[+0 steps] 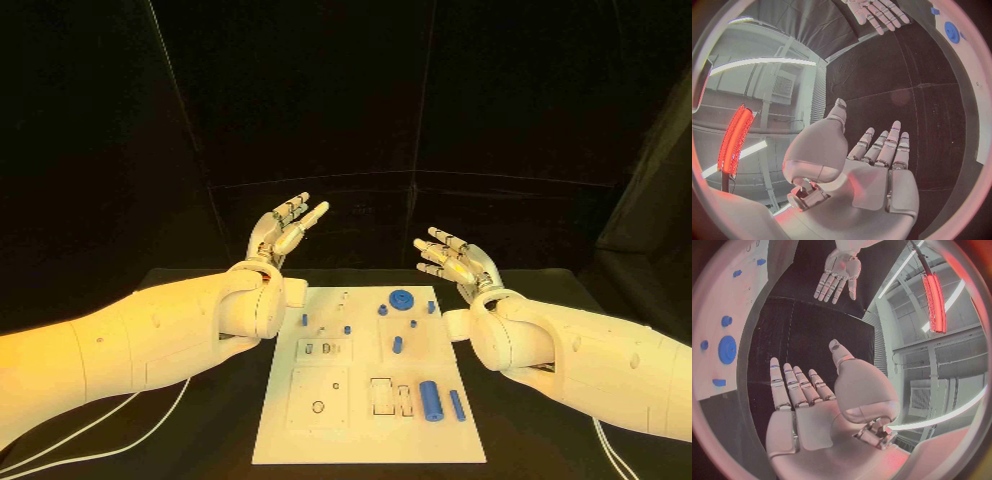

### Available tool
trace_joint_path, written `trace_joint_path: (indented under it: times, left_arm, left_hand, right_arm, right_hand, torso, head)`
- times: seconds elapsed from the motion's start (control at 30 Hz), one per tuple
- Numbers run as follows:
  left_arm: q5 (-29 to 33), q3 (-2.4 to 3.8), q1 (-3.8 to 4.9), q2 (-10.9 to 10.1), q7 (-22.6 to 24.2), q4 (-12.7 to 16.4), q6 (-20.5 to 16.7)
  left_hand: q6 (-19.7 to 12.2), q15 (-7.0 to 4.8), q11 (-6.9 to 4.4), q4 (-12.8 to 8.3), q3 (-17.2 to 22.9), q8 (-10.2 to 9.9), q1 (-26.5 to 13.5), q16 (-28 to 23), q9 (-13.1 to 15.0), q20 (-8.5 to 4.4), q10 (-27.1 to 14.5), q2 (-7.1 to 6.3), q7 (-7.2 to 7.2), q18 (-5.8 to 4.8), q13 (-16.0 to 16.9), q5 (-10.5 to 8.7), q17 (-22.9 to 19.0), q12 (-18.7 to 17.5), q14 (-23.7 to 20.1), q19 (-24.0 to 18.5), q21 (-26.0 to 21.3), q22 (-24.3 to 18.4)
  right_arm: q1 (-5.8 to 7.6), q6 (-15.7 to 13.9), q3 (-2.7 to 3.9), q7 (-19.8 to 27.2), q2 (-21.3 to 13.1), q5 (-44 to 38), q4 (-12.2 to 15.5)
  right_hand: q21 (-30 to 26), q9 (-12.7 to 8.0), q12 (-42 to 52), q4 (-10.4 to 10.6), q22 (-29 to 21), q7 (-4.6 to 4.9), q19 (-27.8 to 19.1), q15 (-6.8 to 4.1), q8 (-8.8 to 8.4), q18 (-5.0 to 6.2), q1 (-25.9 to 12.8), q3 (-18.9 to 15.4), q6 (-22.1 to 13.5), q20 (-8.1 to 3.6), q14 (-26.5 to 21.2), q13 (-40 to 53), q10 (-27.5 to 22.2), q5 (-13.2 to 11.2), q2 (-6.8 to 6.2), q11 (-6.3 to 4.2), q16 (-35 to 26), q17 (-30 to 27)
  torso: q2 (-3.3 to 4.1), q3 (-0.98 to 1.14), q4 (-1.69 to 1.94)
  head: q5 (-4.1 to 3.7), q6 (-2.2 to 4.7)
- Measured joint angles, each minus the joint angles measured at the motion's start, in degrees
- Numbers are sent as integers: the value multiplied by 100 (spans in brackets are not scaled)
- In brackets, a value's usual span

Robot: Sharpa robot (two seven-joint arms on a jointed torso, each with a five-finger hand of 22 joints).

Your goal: Assemble the parts on the task board

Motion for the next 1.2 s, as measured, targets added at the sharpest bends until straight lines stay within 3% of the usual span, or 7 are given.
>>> trace_joint_path:
  times: [0.3,0.4,0.53,0.67,0.83,0.9,1.2]
  left_arm:
    - [194,-62,94,79,204,-176,495]
    - [205,-55,94,-30,233,-119,599]
    - [189,-62,83,-251,250,-86,699]
    - [95,-71,62,-370,254,104,784]
    - [-119,-64,77,-598,262,349,867]
    - [-218,-64,76,-693,264,471,895]
    - [-509,-67,70,-1096,268,1144,999]
  left_hand:
    - [297,-10,134,0,0,49,271,169,31,70,345,-4,12,87,34,22,83,48,644,608,207,106]
    - [558,-48,140,0,0,121,362,255,57,73,755,-19,23,175,74,22,119,137,901,1003,327,172]
    - [1317,-166,84,-95,37,288,549,449,138,64,1786,-39,91,293,165,22,187,375,1394,1779,605,300]
    - [2066,-314,-18,-225,95,451,718,623,203,42,2592,-42,204,440,215,22,240,576,1875,2397,850,400]
    - [2708,-475,-149,-383,160,550,822,776,222,-26,3329,-44,333,447,231,22,278,727,2403,2995,1082,481]
    - [2870,-520,-192,-425,187,563,848,791,222,-55,3519,-18,377,535,231,22,285,727,2563,3160,1142,498]
    - [3294,-655,-298,-602,222,575,943,879,194,-145,4022,-45,474,535,207,22,294,754,3005,3598,1265,520]
  right_arm:
    - [121,1069,-87,-254,182,-500,-443]
    - [253,1115,-117,-297,127,-1100,-606]
    - [457,977,-65,-350,-53,-2228,-793]
    - [534,944,-99,-501,-34,-3263,-732]
    - [741,961,-77,-785,-54,-4404,-668]
    - [794,984,-81,-947,-54,-4880,-636]
    - [934,1155,-79,-1696,51,-6809,-493]
  right_hand:
    - [409,149,351,-610,160,204,990,-207,323,223,716,195,2032,4,2021,91,2140,64,-30,-141,380,83]
    - [544,151,352,-776,202,283,1247,-295,345,313,778,302,2497,-47,2456,94,2571,66,-55,-205,413,90]
    - [739,157,352,-991,263,395,1583,-417,347,313,805,490,2995,-142,2973,100,3056,90,-81,-295,431,105]
    - [957,164,300,-1128,346,430,1882,-522,347,312,848,627,3309,-255,3342,103,3390,94,-125,-370,431,123]
    - [1325,169,252,-1232,527,370,2202,-662,328,312,937,731,3583,-429,3789,108,3726,94,-214,-462,463,175]
    - [1503,169,213,-1237,624,336,2309,-722,302,312,963,774,3660,-501,3980,114,3846,94,-266,-498,512,212]
    - [2592,168,147,-1247,1267,221,2818,-1030,236,311,958,796,3919,-826,5076,120,4153,94,-479,-689,943,578]
  torso:
    - [3,-1,-2]
    - [58,4,-2]
    - [195,18,-1]
    - [296,34,4]
    - [435,51,18]
    - [495,57,29]
    - [764,66,79]
  head:
    - [1,0]
    - [-22,-23]
    - [-80,-38]
    - [-120,-33]
    - [-155,1]
    - [-175,18]
    - [-238,103]
